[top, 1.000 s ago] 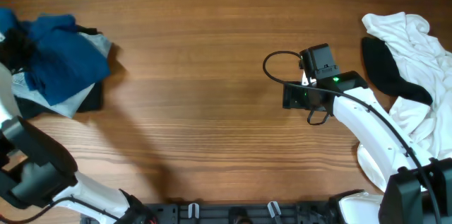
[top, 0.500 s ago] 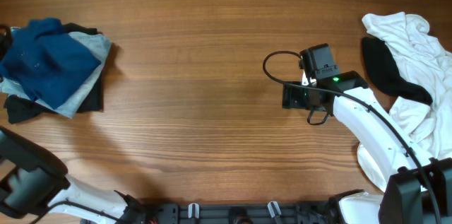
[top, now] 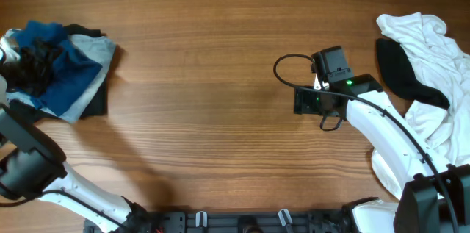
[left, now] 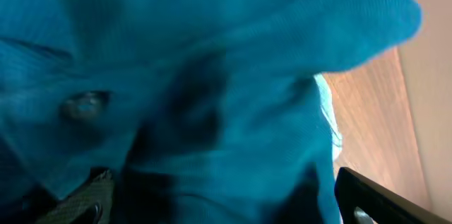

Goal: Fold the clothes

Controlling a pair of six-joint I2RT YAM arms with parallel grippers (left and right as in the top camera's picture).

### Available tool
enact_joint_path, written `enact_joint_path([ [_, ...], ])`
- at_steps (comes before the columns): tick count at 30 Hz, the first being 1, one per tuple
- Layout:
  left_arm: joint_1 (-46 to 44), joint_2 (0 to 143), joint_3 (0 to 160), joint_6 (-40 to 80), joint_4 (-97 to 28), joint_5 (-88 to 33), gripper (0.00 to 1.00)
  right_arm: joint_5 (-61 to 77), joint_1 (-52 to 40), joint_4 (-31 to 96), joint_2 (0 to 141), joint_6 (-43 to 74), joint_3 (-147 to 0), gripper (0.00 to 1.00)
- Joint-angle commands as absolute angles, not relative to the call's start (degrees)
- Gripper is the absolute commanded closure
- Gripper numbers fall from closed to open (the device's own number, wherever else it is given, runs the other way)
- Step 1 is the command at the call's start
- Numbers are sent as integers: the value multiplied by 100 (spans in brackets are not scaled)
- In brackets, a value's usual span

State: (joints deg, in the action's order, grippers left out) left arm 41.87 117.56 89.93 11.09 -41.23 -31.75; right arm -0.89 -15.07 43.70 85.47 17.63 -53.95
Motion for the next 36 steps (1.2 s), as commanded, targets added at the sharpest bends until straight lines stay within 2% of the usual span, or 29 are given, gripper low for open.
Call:
enact_joint_path([
  [1, 4438, 11939, 8991, 915, -3957, -3715, 0, -60, -1514, 4348, 8490, 1651, -5500, 14],
  [4, 4372, 11714, 8993, 281, -3881, -4886, 0, -58, -1514, 4265, 8490, 1664, -5500, 13],
  [8, 3658, 10936, 8993, -436, -3966, -4978, 0, -58, -1514, 4134, 8490, 1667, -5500, 9],
  [11, 2589, 10379, 8991, -429, -4056, -4534, 0, 34, -1514, 3883, 8490, 1669, -5500, 0],
  [16, 917, 10346, 8991, -423, -4849, -3085, 0, 202, -1514, 3660, 8490, 1671, -5500, 0],
  [21, -266, 10372, 8991, -427, -5395, -2300, 0, 202, -1514, 3000, 8490, 1667, -5502, 0],
  [26, -600, 10372, 8991, -211, -6611, -2036, 0, 644, -1514, 2792, 8447, 1669, -5561, 0],
  [30, -580, 10267, 8991, 523, -7710, -1059, 0, 799, -1514, 3072, 7957, 1822, -5561, 0],
  [36, -906, 8864, 8982, 633, -7408, -338, 0, 272, -1514, 3809, 6423, 2447, -5548, 0],
])
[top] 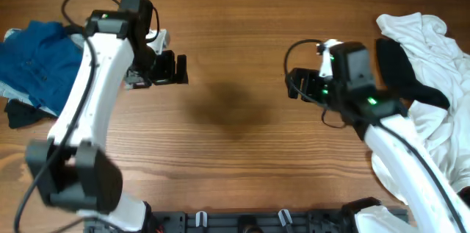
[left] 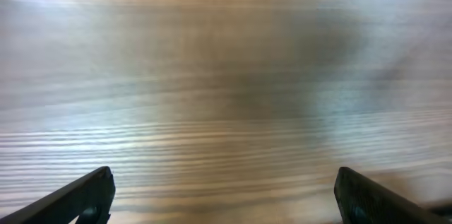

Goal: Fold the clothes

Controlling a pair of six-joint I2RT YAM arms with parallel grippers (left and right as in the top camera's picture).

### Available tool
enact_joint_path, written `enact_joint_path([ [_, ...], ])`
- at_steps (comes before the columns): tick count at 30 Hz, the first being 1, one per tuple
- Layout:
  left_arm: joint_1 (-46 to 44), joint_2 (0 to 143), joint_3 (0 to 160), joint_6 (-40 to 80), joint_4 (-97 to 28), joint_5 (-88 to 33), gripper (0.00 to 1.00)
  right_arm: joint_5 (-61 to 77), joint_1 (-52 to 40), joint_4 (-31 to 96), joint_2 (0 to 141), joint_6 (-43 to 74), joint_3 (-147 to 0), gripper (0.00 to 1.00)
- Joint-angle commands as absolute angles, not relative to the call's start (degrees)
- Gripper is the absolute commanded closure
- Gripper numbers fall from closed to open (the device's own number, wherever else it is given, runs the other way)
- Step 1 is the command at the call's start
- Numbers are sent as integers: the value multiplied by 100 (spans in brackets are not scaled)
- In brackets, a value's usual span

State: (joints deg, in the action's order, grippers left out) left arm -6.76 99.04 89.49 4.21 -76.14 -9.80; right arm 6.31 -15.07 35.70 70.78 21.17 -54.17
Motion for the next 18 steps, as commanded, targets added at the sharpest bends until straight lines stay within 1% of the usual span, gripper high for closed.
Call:
enact_joint_path([
  [1, -1004, 8501, 8925, 631, -7212, -189, 0, 99, -1514, 3929, 6145, 2445, -5524, 0],
  [4, -1393, 7096, 8335, 576, -6410, 10, 0, -198, -1514, 4165, 5280, 2405, -5417, 0],
  [6, -1636, 6045, 7662, 381, -5948, 10, 0, -222, -1514, 4303, 4619, 2397, -5354, 0],
  [10, -1747, 4381, 6289, 368, -5651, 16, 0, -622, -1516, 4814, 3551, 2394, -5098, 0],
  [14, -1747, 3522, 5400, 368, -5561, 10, 0, -864, -1514, 5162, 2963, 2571, -4619, 0],
  [18, -1747, 3538, 5247, 368, -5339, 8, 0, -858, -1514, 5345, 2958, 3345, -4346, 0],
])
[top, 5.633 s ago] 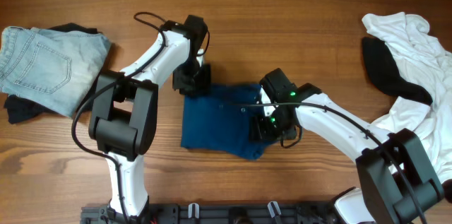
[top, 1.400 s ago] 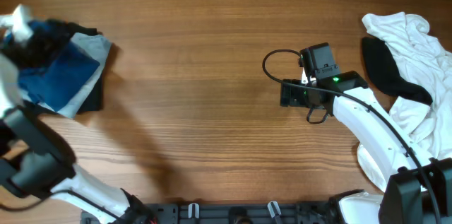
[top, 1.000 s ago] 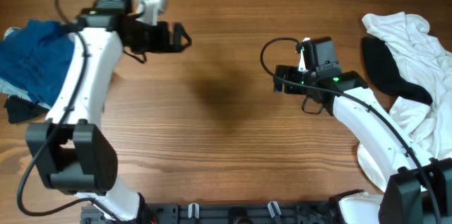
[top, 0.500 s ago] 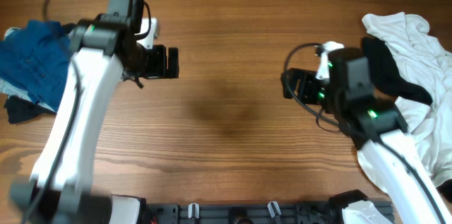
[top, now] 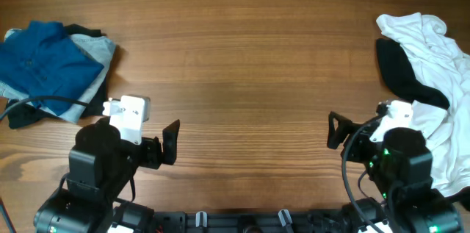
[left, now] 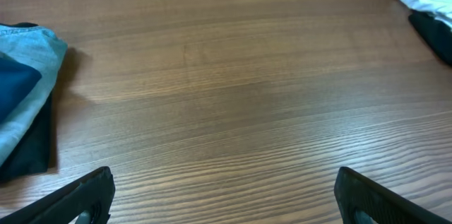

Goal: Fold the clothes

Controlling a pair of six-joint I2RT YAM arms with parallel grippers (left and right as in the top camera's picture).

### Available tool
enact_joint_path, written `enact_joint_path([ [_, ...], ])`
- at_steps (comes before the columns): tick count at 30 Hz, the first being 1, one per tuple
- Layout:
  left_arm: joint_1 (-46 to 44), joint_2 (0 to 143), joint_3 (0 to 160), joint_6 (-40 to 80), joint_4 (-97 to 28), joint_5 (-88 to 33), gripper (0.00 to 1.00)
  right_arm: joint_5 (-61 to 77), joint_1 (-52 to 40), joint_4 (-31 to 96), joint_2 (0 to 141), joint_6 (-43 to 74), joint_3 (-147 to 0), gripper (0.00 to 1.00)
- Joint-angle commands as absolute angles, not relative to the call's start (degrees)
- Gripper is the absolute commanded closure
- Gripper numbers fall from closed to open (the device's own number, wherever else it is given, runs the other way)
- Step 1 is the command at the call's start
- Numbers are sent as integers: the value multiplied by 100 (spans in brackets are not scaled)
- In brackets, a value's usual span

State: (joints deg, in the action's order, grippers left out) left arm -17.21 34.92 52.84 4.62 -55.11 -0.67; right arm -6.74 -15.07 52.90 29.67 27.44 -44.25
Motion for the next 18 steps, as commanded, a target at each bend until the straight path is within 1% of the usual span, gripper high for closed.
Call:
enact_joint_path([
  [1, -1747, 3562, 5247, 368, -5328, 8, 0, -858, -1514, 5345, 2974, 3422, -4346, 0],
  [5, -1747, 3597, 5247, 368, -5513, 8, 0, -858, -1514, 5349, 3006, 3509, -4346, 0],
  [18, -1747, 3597, 5247, 368, -5511, 8, 0, -858, -1514, 5349, 2971, 3509, -4346, 0],
])
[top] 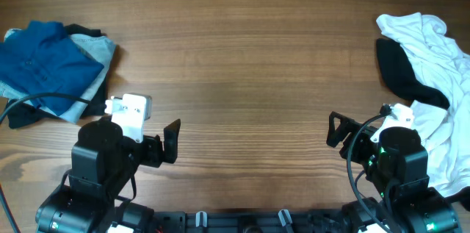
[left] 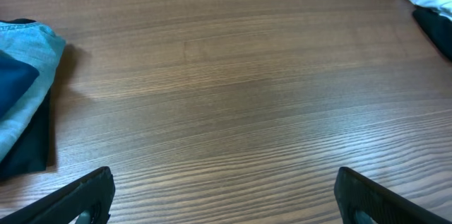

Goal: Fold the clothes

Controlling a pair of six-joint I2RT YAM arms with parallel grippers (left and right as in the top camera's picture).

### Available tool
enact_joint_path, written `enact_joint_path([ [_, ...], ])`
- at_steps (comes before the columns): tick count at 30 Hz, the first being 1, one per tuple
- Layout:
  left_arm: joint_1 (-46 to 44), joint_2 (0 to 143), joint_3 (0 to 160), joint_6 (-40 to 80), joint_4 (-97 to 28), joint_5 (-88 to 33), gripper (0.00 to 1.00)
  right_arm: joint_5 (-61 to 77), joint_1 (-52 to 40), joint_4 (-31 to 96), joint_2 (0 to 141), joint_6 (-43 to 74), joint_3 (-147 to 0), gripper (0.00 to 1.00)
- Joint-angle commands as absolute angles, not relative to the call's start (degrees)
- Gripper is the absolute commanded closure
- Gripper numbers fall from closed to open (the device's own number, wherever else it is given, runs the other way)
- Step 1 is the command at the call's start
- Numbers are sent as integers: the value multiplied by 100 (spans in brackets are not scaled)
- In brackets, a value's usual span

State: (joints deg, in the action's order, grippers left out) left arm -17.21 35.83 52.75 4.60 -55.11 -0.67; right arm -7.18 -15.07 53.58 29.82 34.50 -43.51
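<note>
A folded stack point(top: 51, 71) lies at the far left: a blue shirt on top, pale blue and black cloth beneath; its edge also shows in the left wrist view point(left: 25, 104). A loose heap of white cloth point(top: 433, 64) with a black garment point(top: 400, 75) sits at the right edge. My left gripper point(top: 167, 145) is pulled back near the front edge, open, with bare wood between its fingers point(left: 85, 196). My right gripper point(top: 336, 131) is also back at the front, its tips apart and empty.
Bare wooden tabletop point(top: 242, 64) spans the gap between the stack and the heap. Both arm bases and their cables crowd the front edge. In the left wrist view, a corner of the white and black heap point(left: 431, 1) peeks in at the top right.
Almost nothing differs. Both arms remain drawn back at the front edge with open grippers, and the clothes lie as they did.
First my left gripper was buried in the blue cloth at the left stack while the right arm reached over the table's right half. Then the left gripper was open over bare wood beside the stack. After that both arms stood back at the front edge, as now.
</note>
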Motion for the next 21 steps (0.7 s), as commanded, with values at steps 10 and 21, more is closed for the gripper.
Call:
enact_joint_path([
  [10, -1747, 3597, 5247, 368, -5511, 10, 0, -174, -1249, 4327, 1798, 1728, -3516, 0],
  [21, -1747, 3597, 5247, 368, -5511, 10, 0, 934, -399, 1258, 21, -346, -1356, 0],
])
